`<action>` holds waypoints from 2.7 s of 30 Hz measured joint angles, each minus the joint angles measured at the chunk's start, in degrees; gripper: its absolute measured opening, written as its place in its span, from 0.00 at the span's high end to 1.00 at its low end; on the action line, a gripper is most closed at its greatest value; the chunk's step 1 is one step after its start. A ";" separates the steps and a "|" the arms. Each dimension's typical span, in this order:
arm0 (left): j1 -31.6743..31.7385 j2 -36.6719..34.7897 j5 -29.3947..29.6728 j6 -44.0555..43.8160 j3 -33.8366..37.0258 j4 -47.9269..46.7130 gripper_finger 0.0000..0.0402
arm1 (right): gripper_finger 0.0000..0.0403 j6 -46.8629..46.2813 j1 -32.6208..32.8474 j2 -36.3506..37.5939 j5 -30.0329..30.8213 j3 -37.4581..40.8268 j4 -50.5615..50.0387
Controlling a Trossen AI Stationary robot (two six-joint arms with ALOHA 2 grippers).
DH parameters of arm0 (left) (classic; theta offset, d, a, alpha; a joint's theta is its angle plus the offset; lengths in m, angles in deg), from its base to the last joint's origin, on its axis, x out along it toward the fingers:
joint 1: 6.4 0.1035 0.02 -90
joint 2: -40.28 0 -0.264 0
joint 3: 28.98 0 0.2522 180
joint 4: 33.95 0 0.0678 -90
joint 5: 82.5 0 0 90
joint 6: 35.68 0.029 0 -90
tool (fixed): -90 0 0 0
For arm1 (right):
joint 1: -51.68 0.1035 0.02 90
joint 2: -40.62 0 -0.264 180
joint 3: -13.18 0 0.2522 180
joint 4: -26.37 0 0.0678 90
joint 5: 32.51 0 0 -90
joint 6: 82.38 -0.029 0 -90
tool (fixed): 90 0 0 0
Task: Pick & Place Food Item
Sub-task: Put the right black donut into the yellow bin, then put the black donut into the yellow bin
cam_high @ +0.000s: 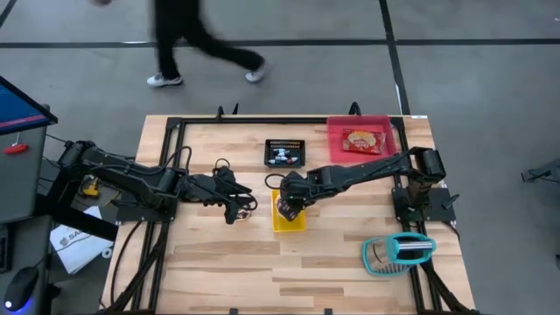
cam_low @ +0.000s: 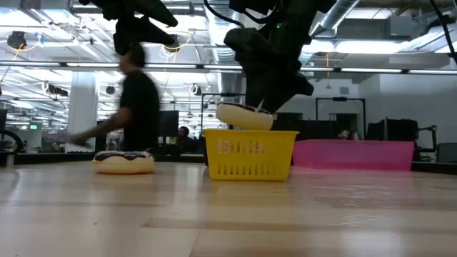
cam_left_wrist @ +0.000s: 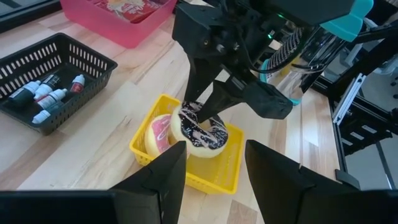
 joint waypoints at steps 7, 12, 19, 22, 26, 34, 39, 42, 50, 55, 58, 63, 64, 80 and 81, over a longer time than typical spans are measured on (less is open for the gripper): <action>0.00 0.00 0.02 -0.01 0.00 -0.02 0.60 | 0.57 0.43 0.08 0.00 0.02 -0.01 -0.25; 0.00 0.00 0.22 0.03 0.00 -0.02 0.60 | 0.57 0.58 0.19 0.00 0.39 0.01 -0.66; 0.00 0.00 0.22 0.03 0.02 -0.02 0.60 | 0.57 -0.24 0.72 0.00 0.44 0.01 -1.58; 0.00 0.00 0.22 0.03 0.02 -0.02 0.60 | 0.57 -1.41 1.28 0.06 0.54 0.01 -1.57; 0.00 0.00 0.22 0.02 0.02 -0.02 0.60 | 0.57 -3.00 1.20 0.22 1.78 0.01 -0.70; 0.00 0.00 0.20 0.01 0.04 0.00 0.60 | 0.57 -3.93 -0.12 0.22 2.80 0.01 1.11; 0.00 0.00 0.17 0.02 0.04 0.02 0.60 | 0.57 -3.96 -0.47 0.22 2.75 0.01 1.09; 0.00 0.00 0.17 0.03 0.04 0.00 0.60 | 0.58 -4.44 0.13 0.22 2.58 0.01 1.09; 0.00 0.00 0.14 0.08 0.04 -0.02 0.60 | 0.58 -4.62 0.00 0.22 2.74 0.01 1.05; 0.02 0.00 -0.04 0.12 0.04 -0.09 0.60 | 0.58 -4.83 -0.51 0.22 2.80 0.01 1.05; 0.02 0.00 -0.04 0.21 0.04 -0.39 0.60 | 0.58 -4.85 -0.59 0.49 3.03 0.04 1.03; 0.02 0.00 0.00 0.49 0.04 -2.59 0.60 | 0.58 -4.98 -1.18 1.58 4.42 0.03 1.06; 0.00 0.00 0.00 0.51 0.04 -3.15 0.60 | 0.58 -4.98 -1.47 2.10 4.70 0.01 1.02; 4.05 2.04 -2.40 -16.45 0.07 -32.18 0.60 | 0.58 -4.35 -3.32 11.00 12.20 0.02 -7.49; 4.27 3.00 -2.98 -16.20 0.07 -31.60 0.60 | 0.58 -4.37 -3.24 11.04 12.22 0.04 -7.76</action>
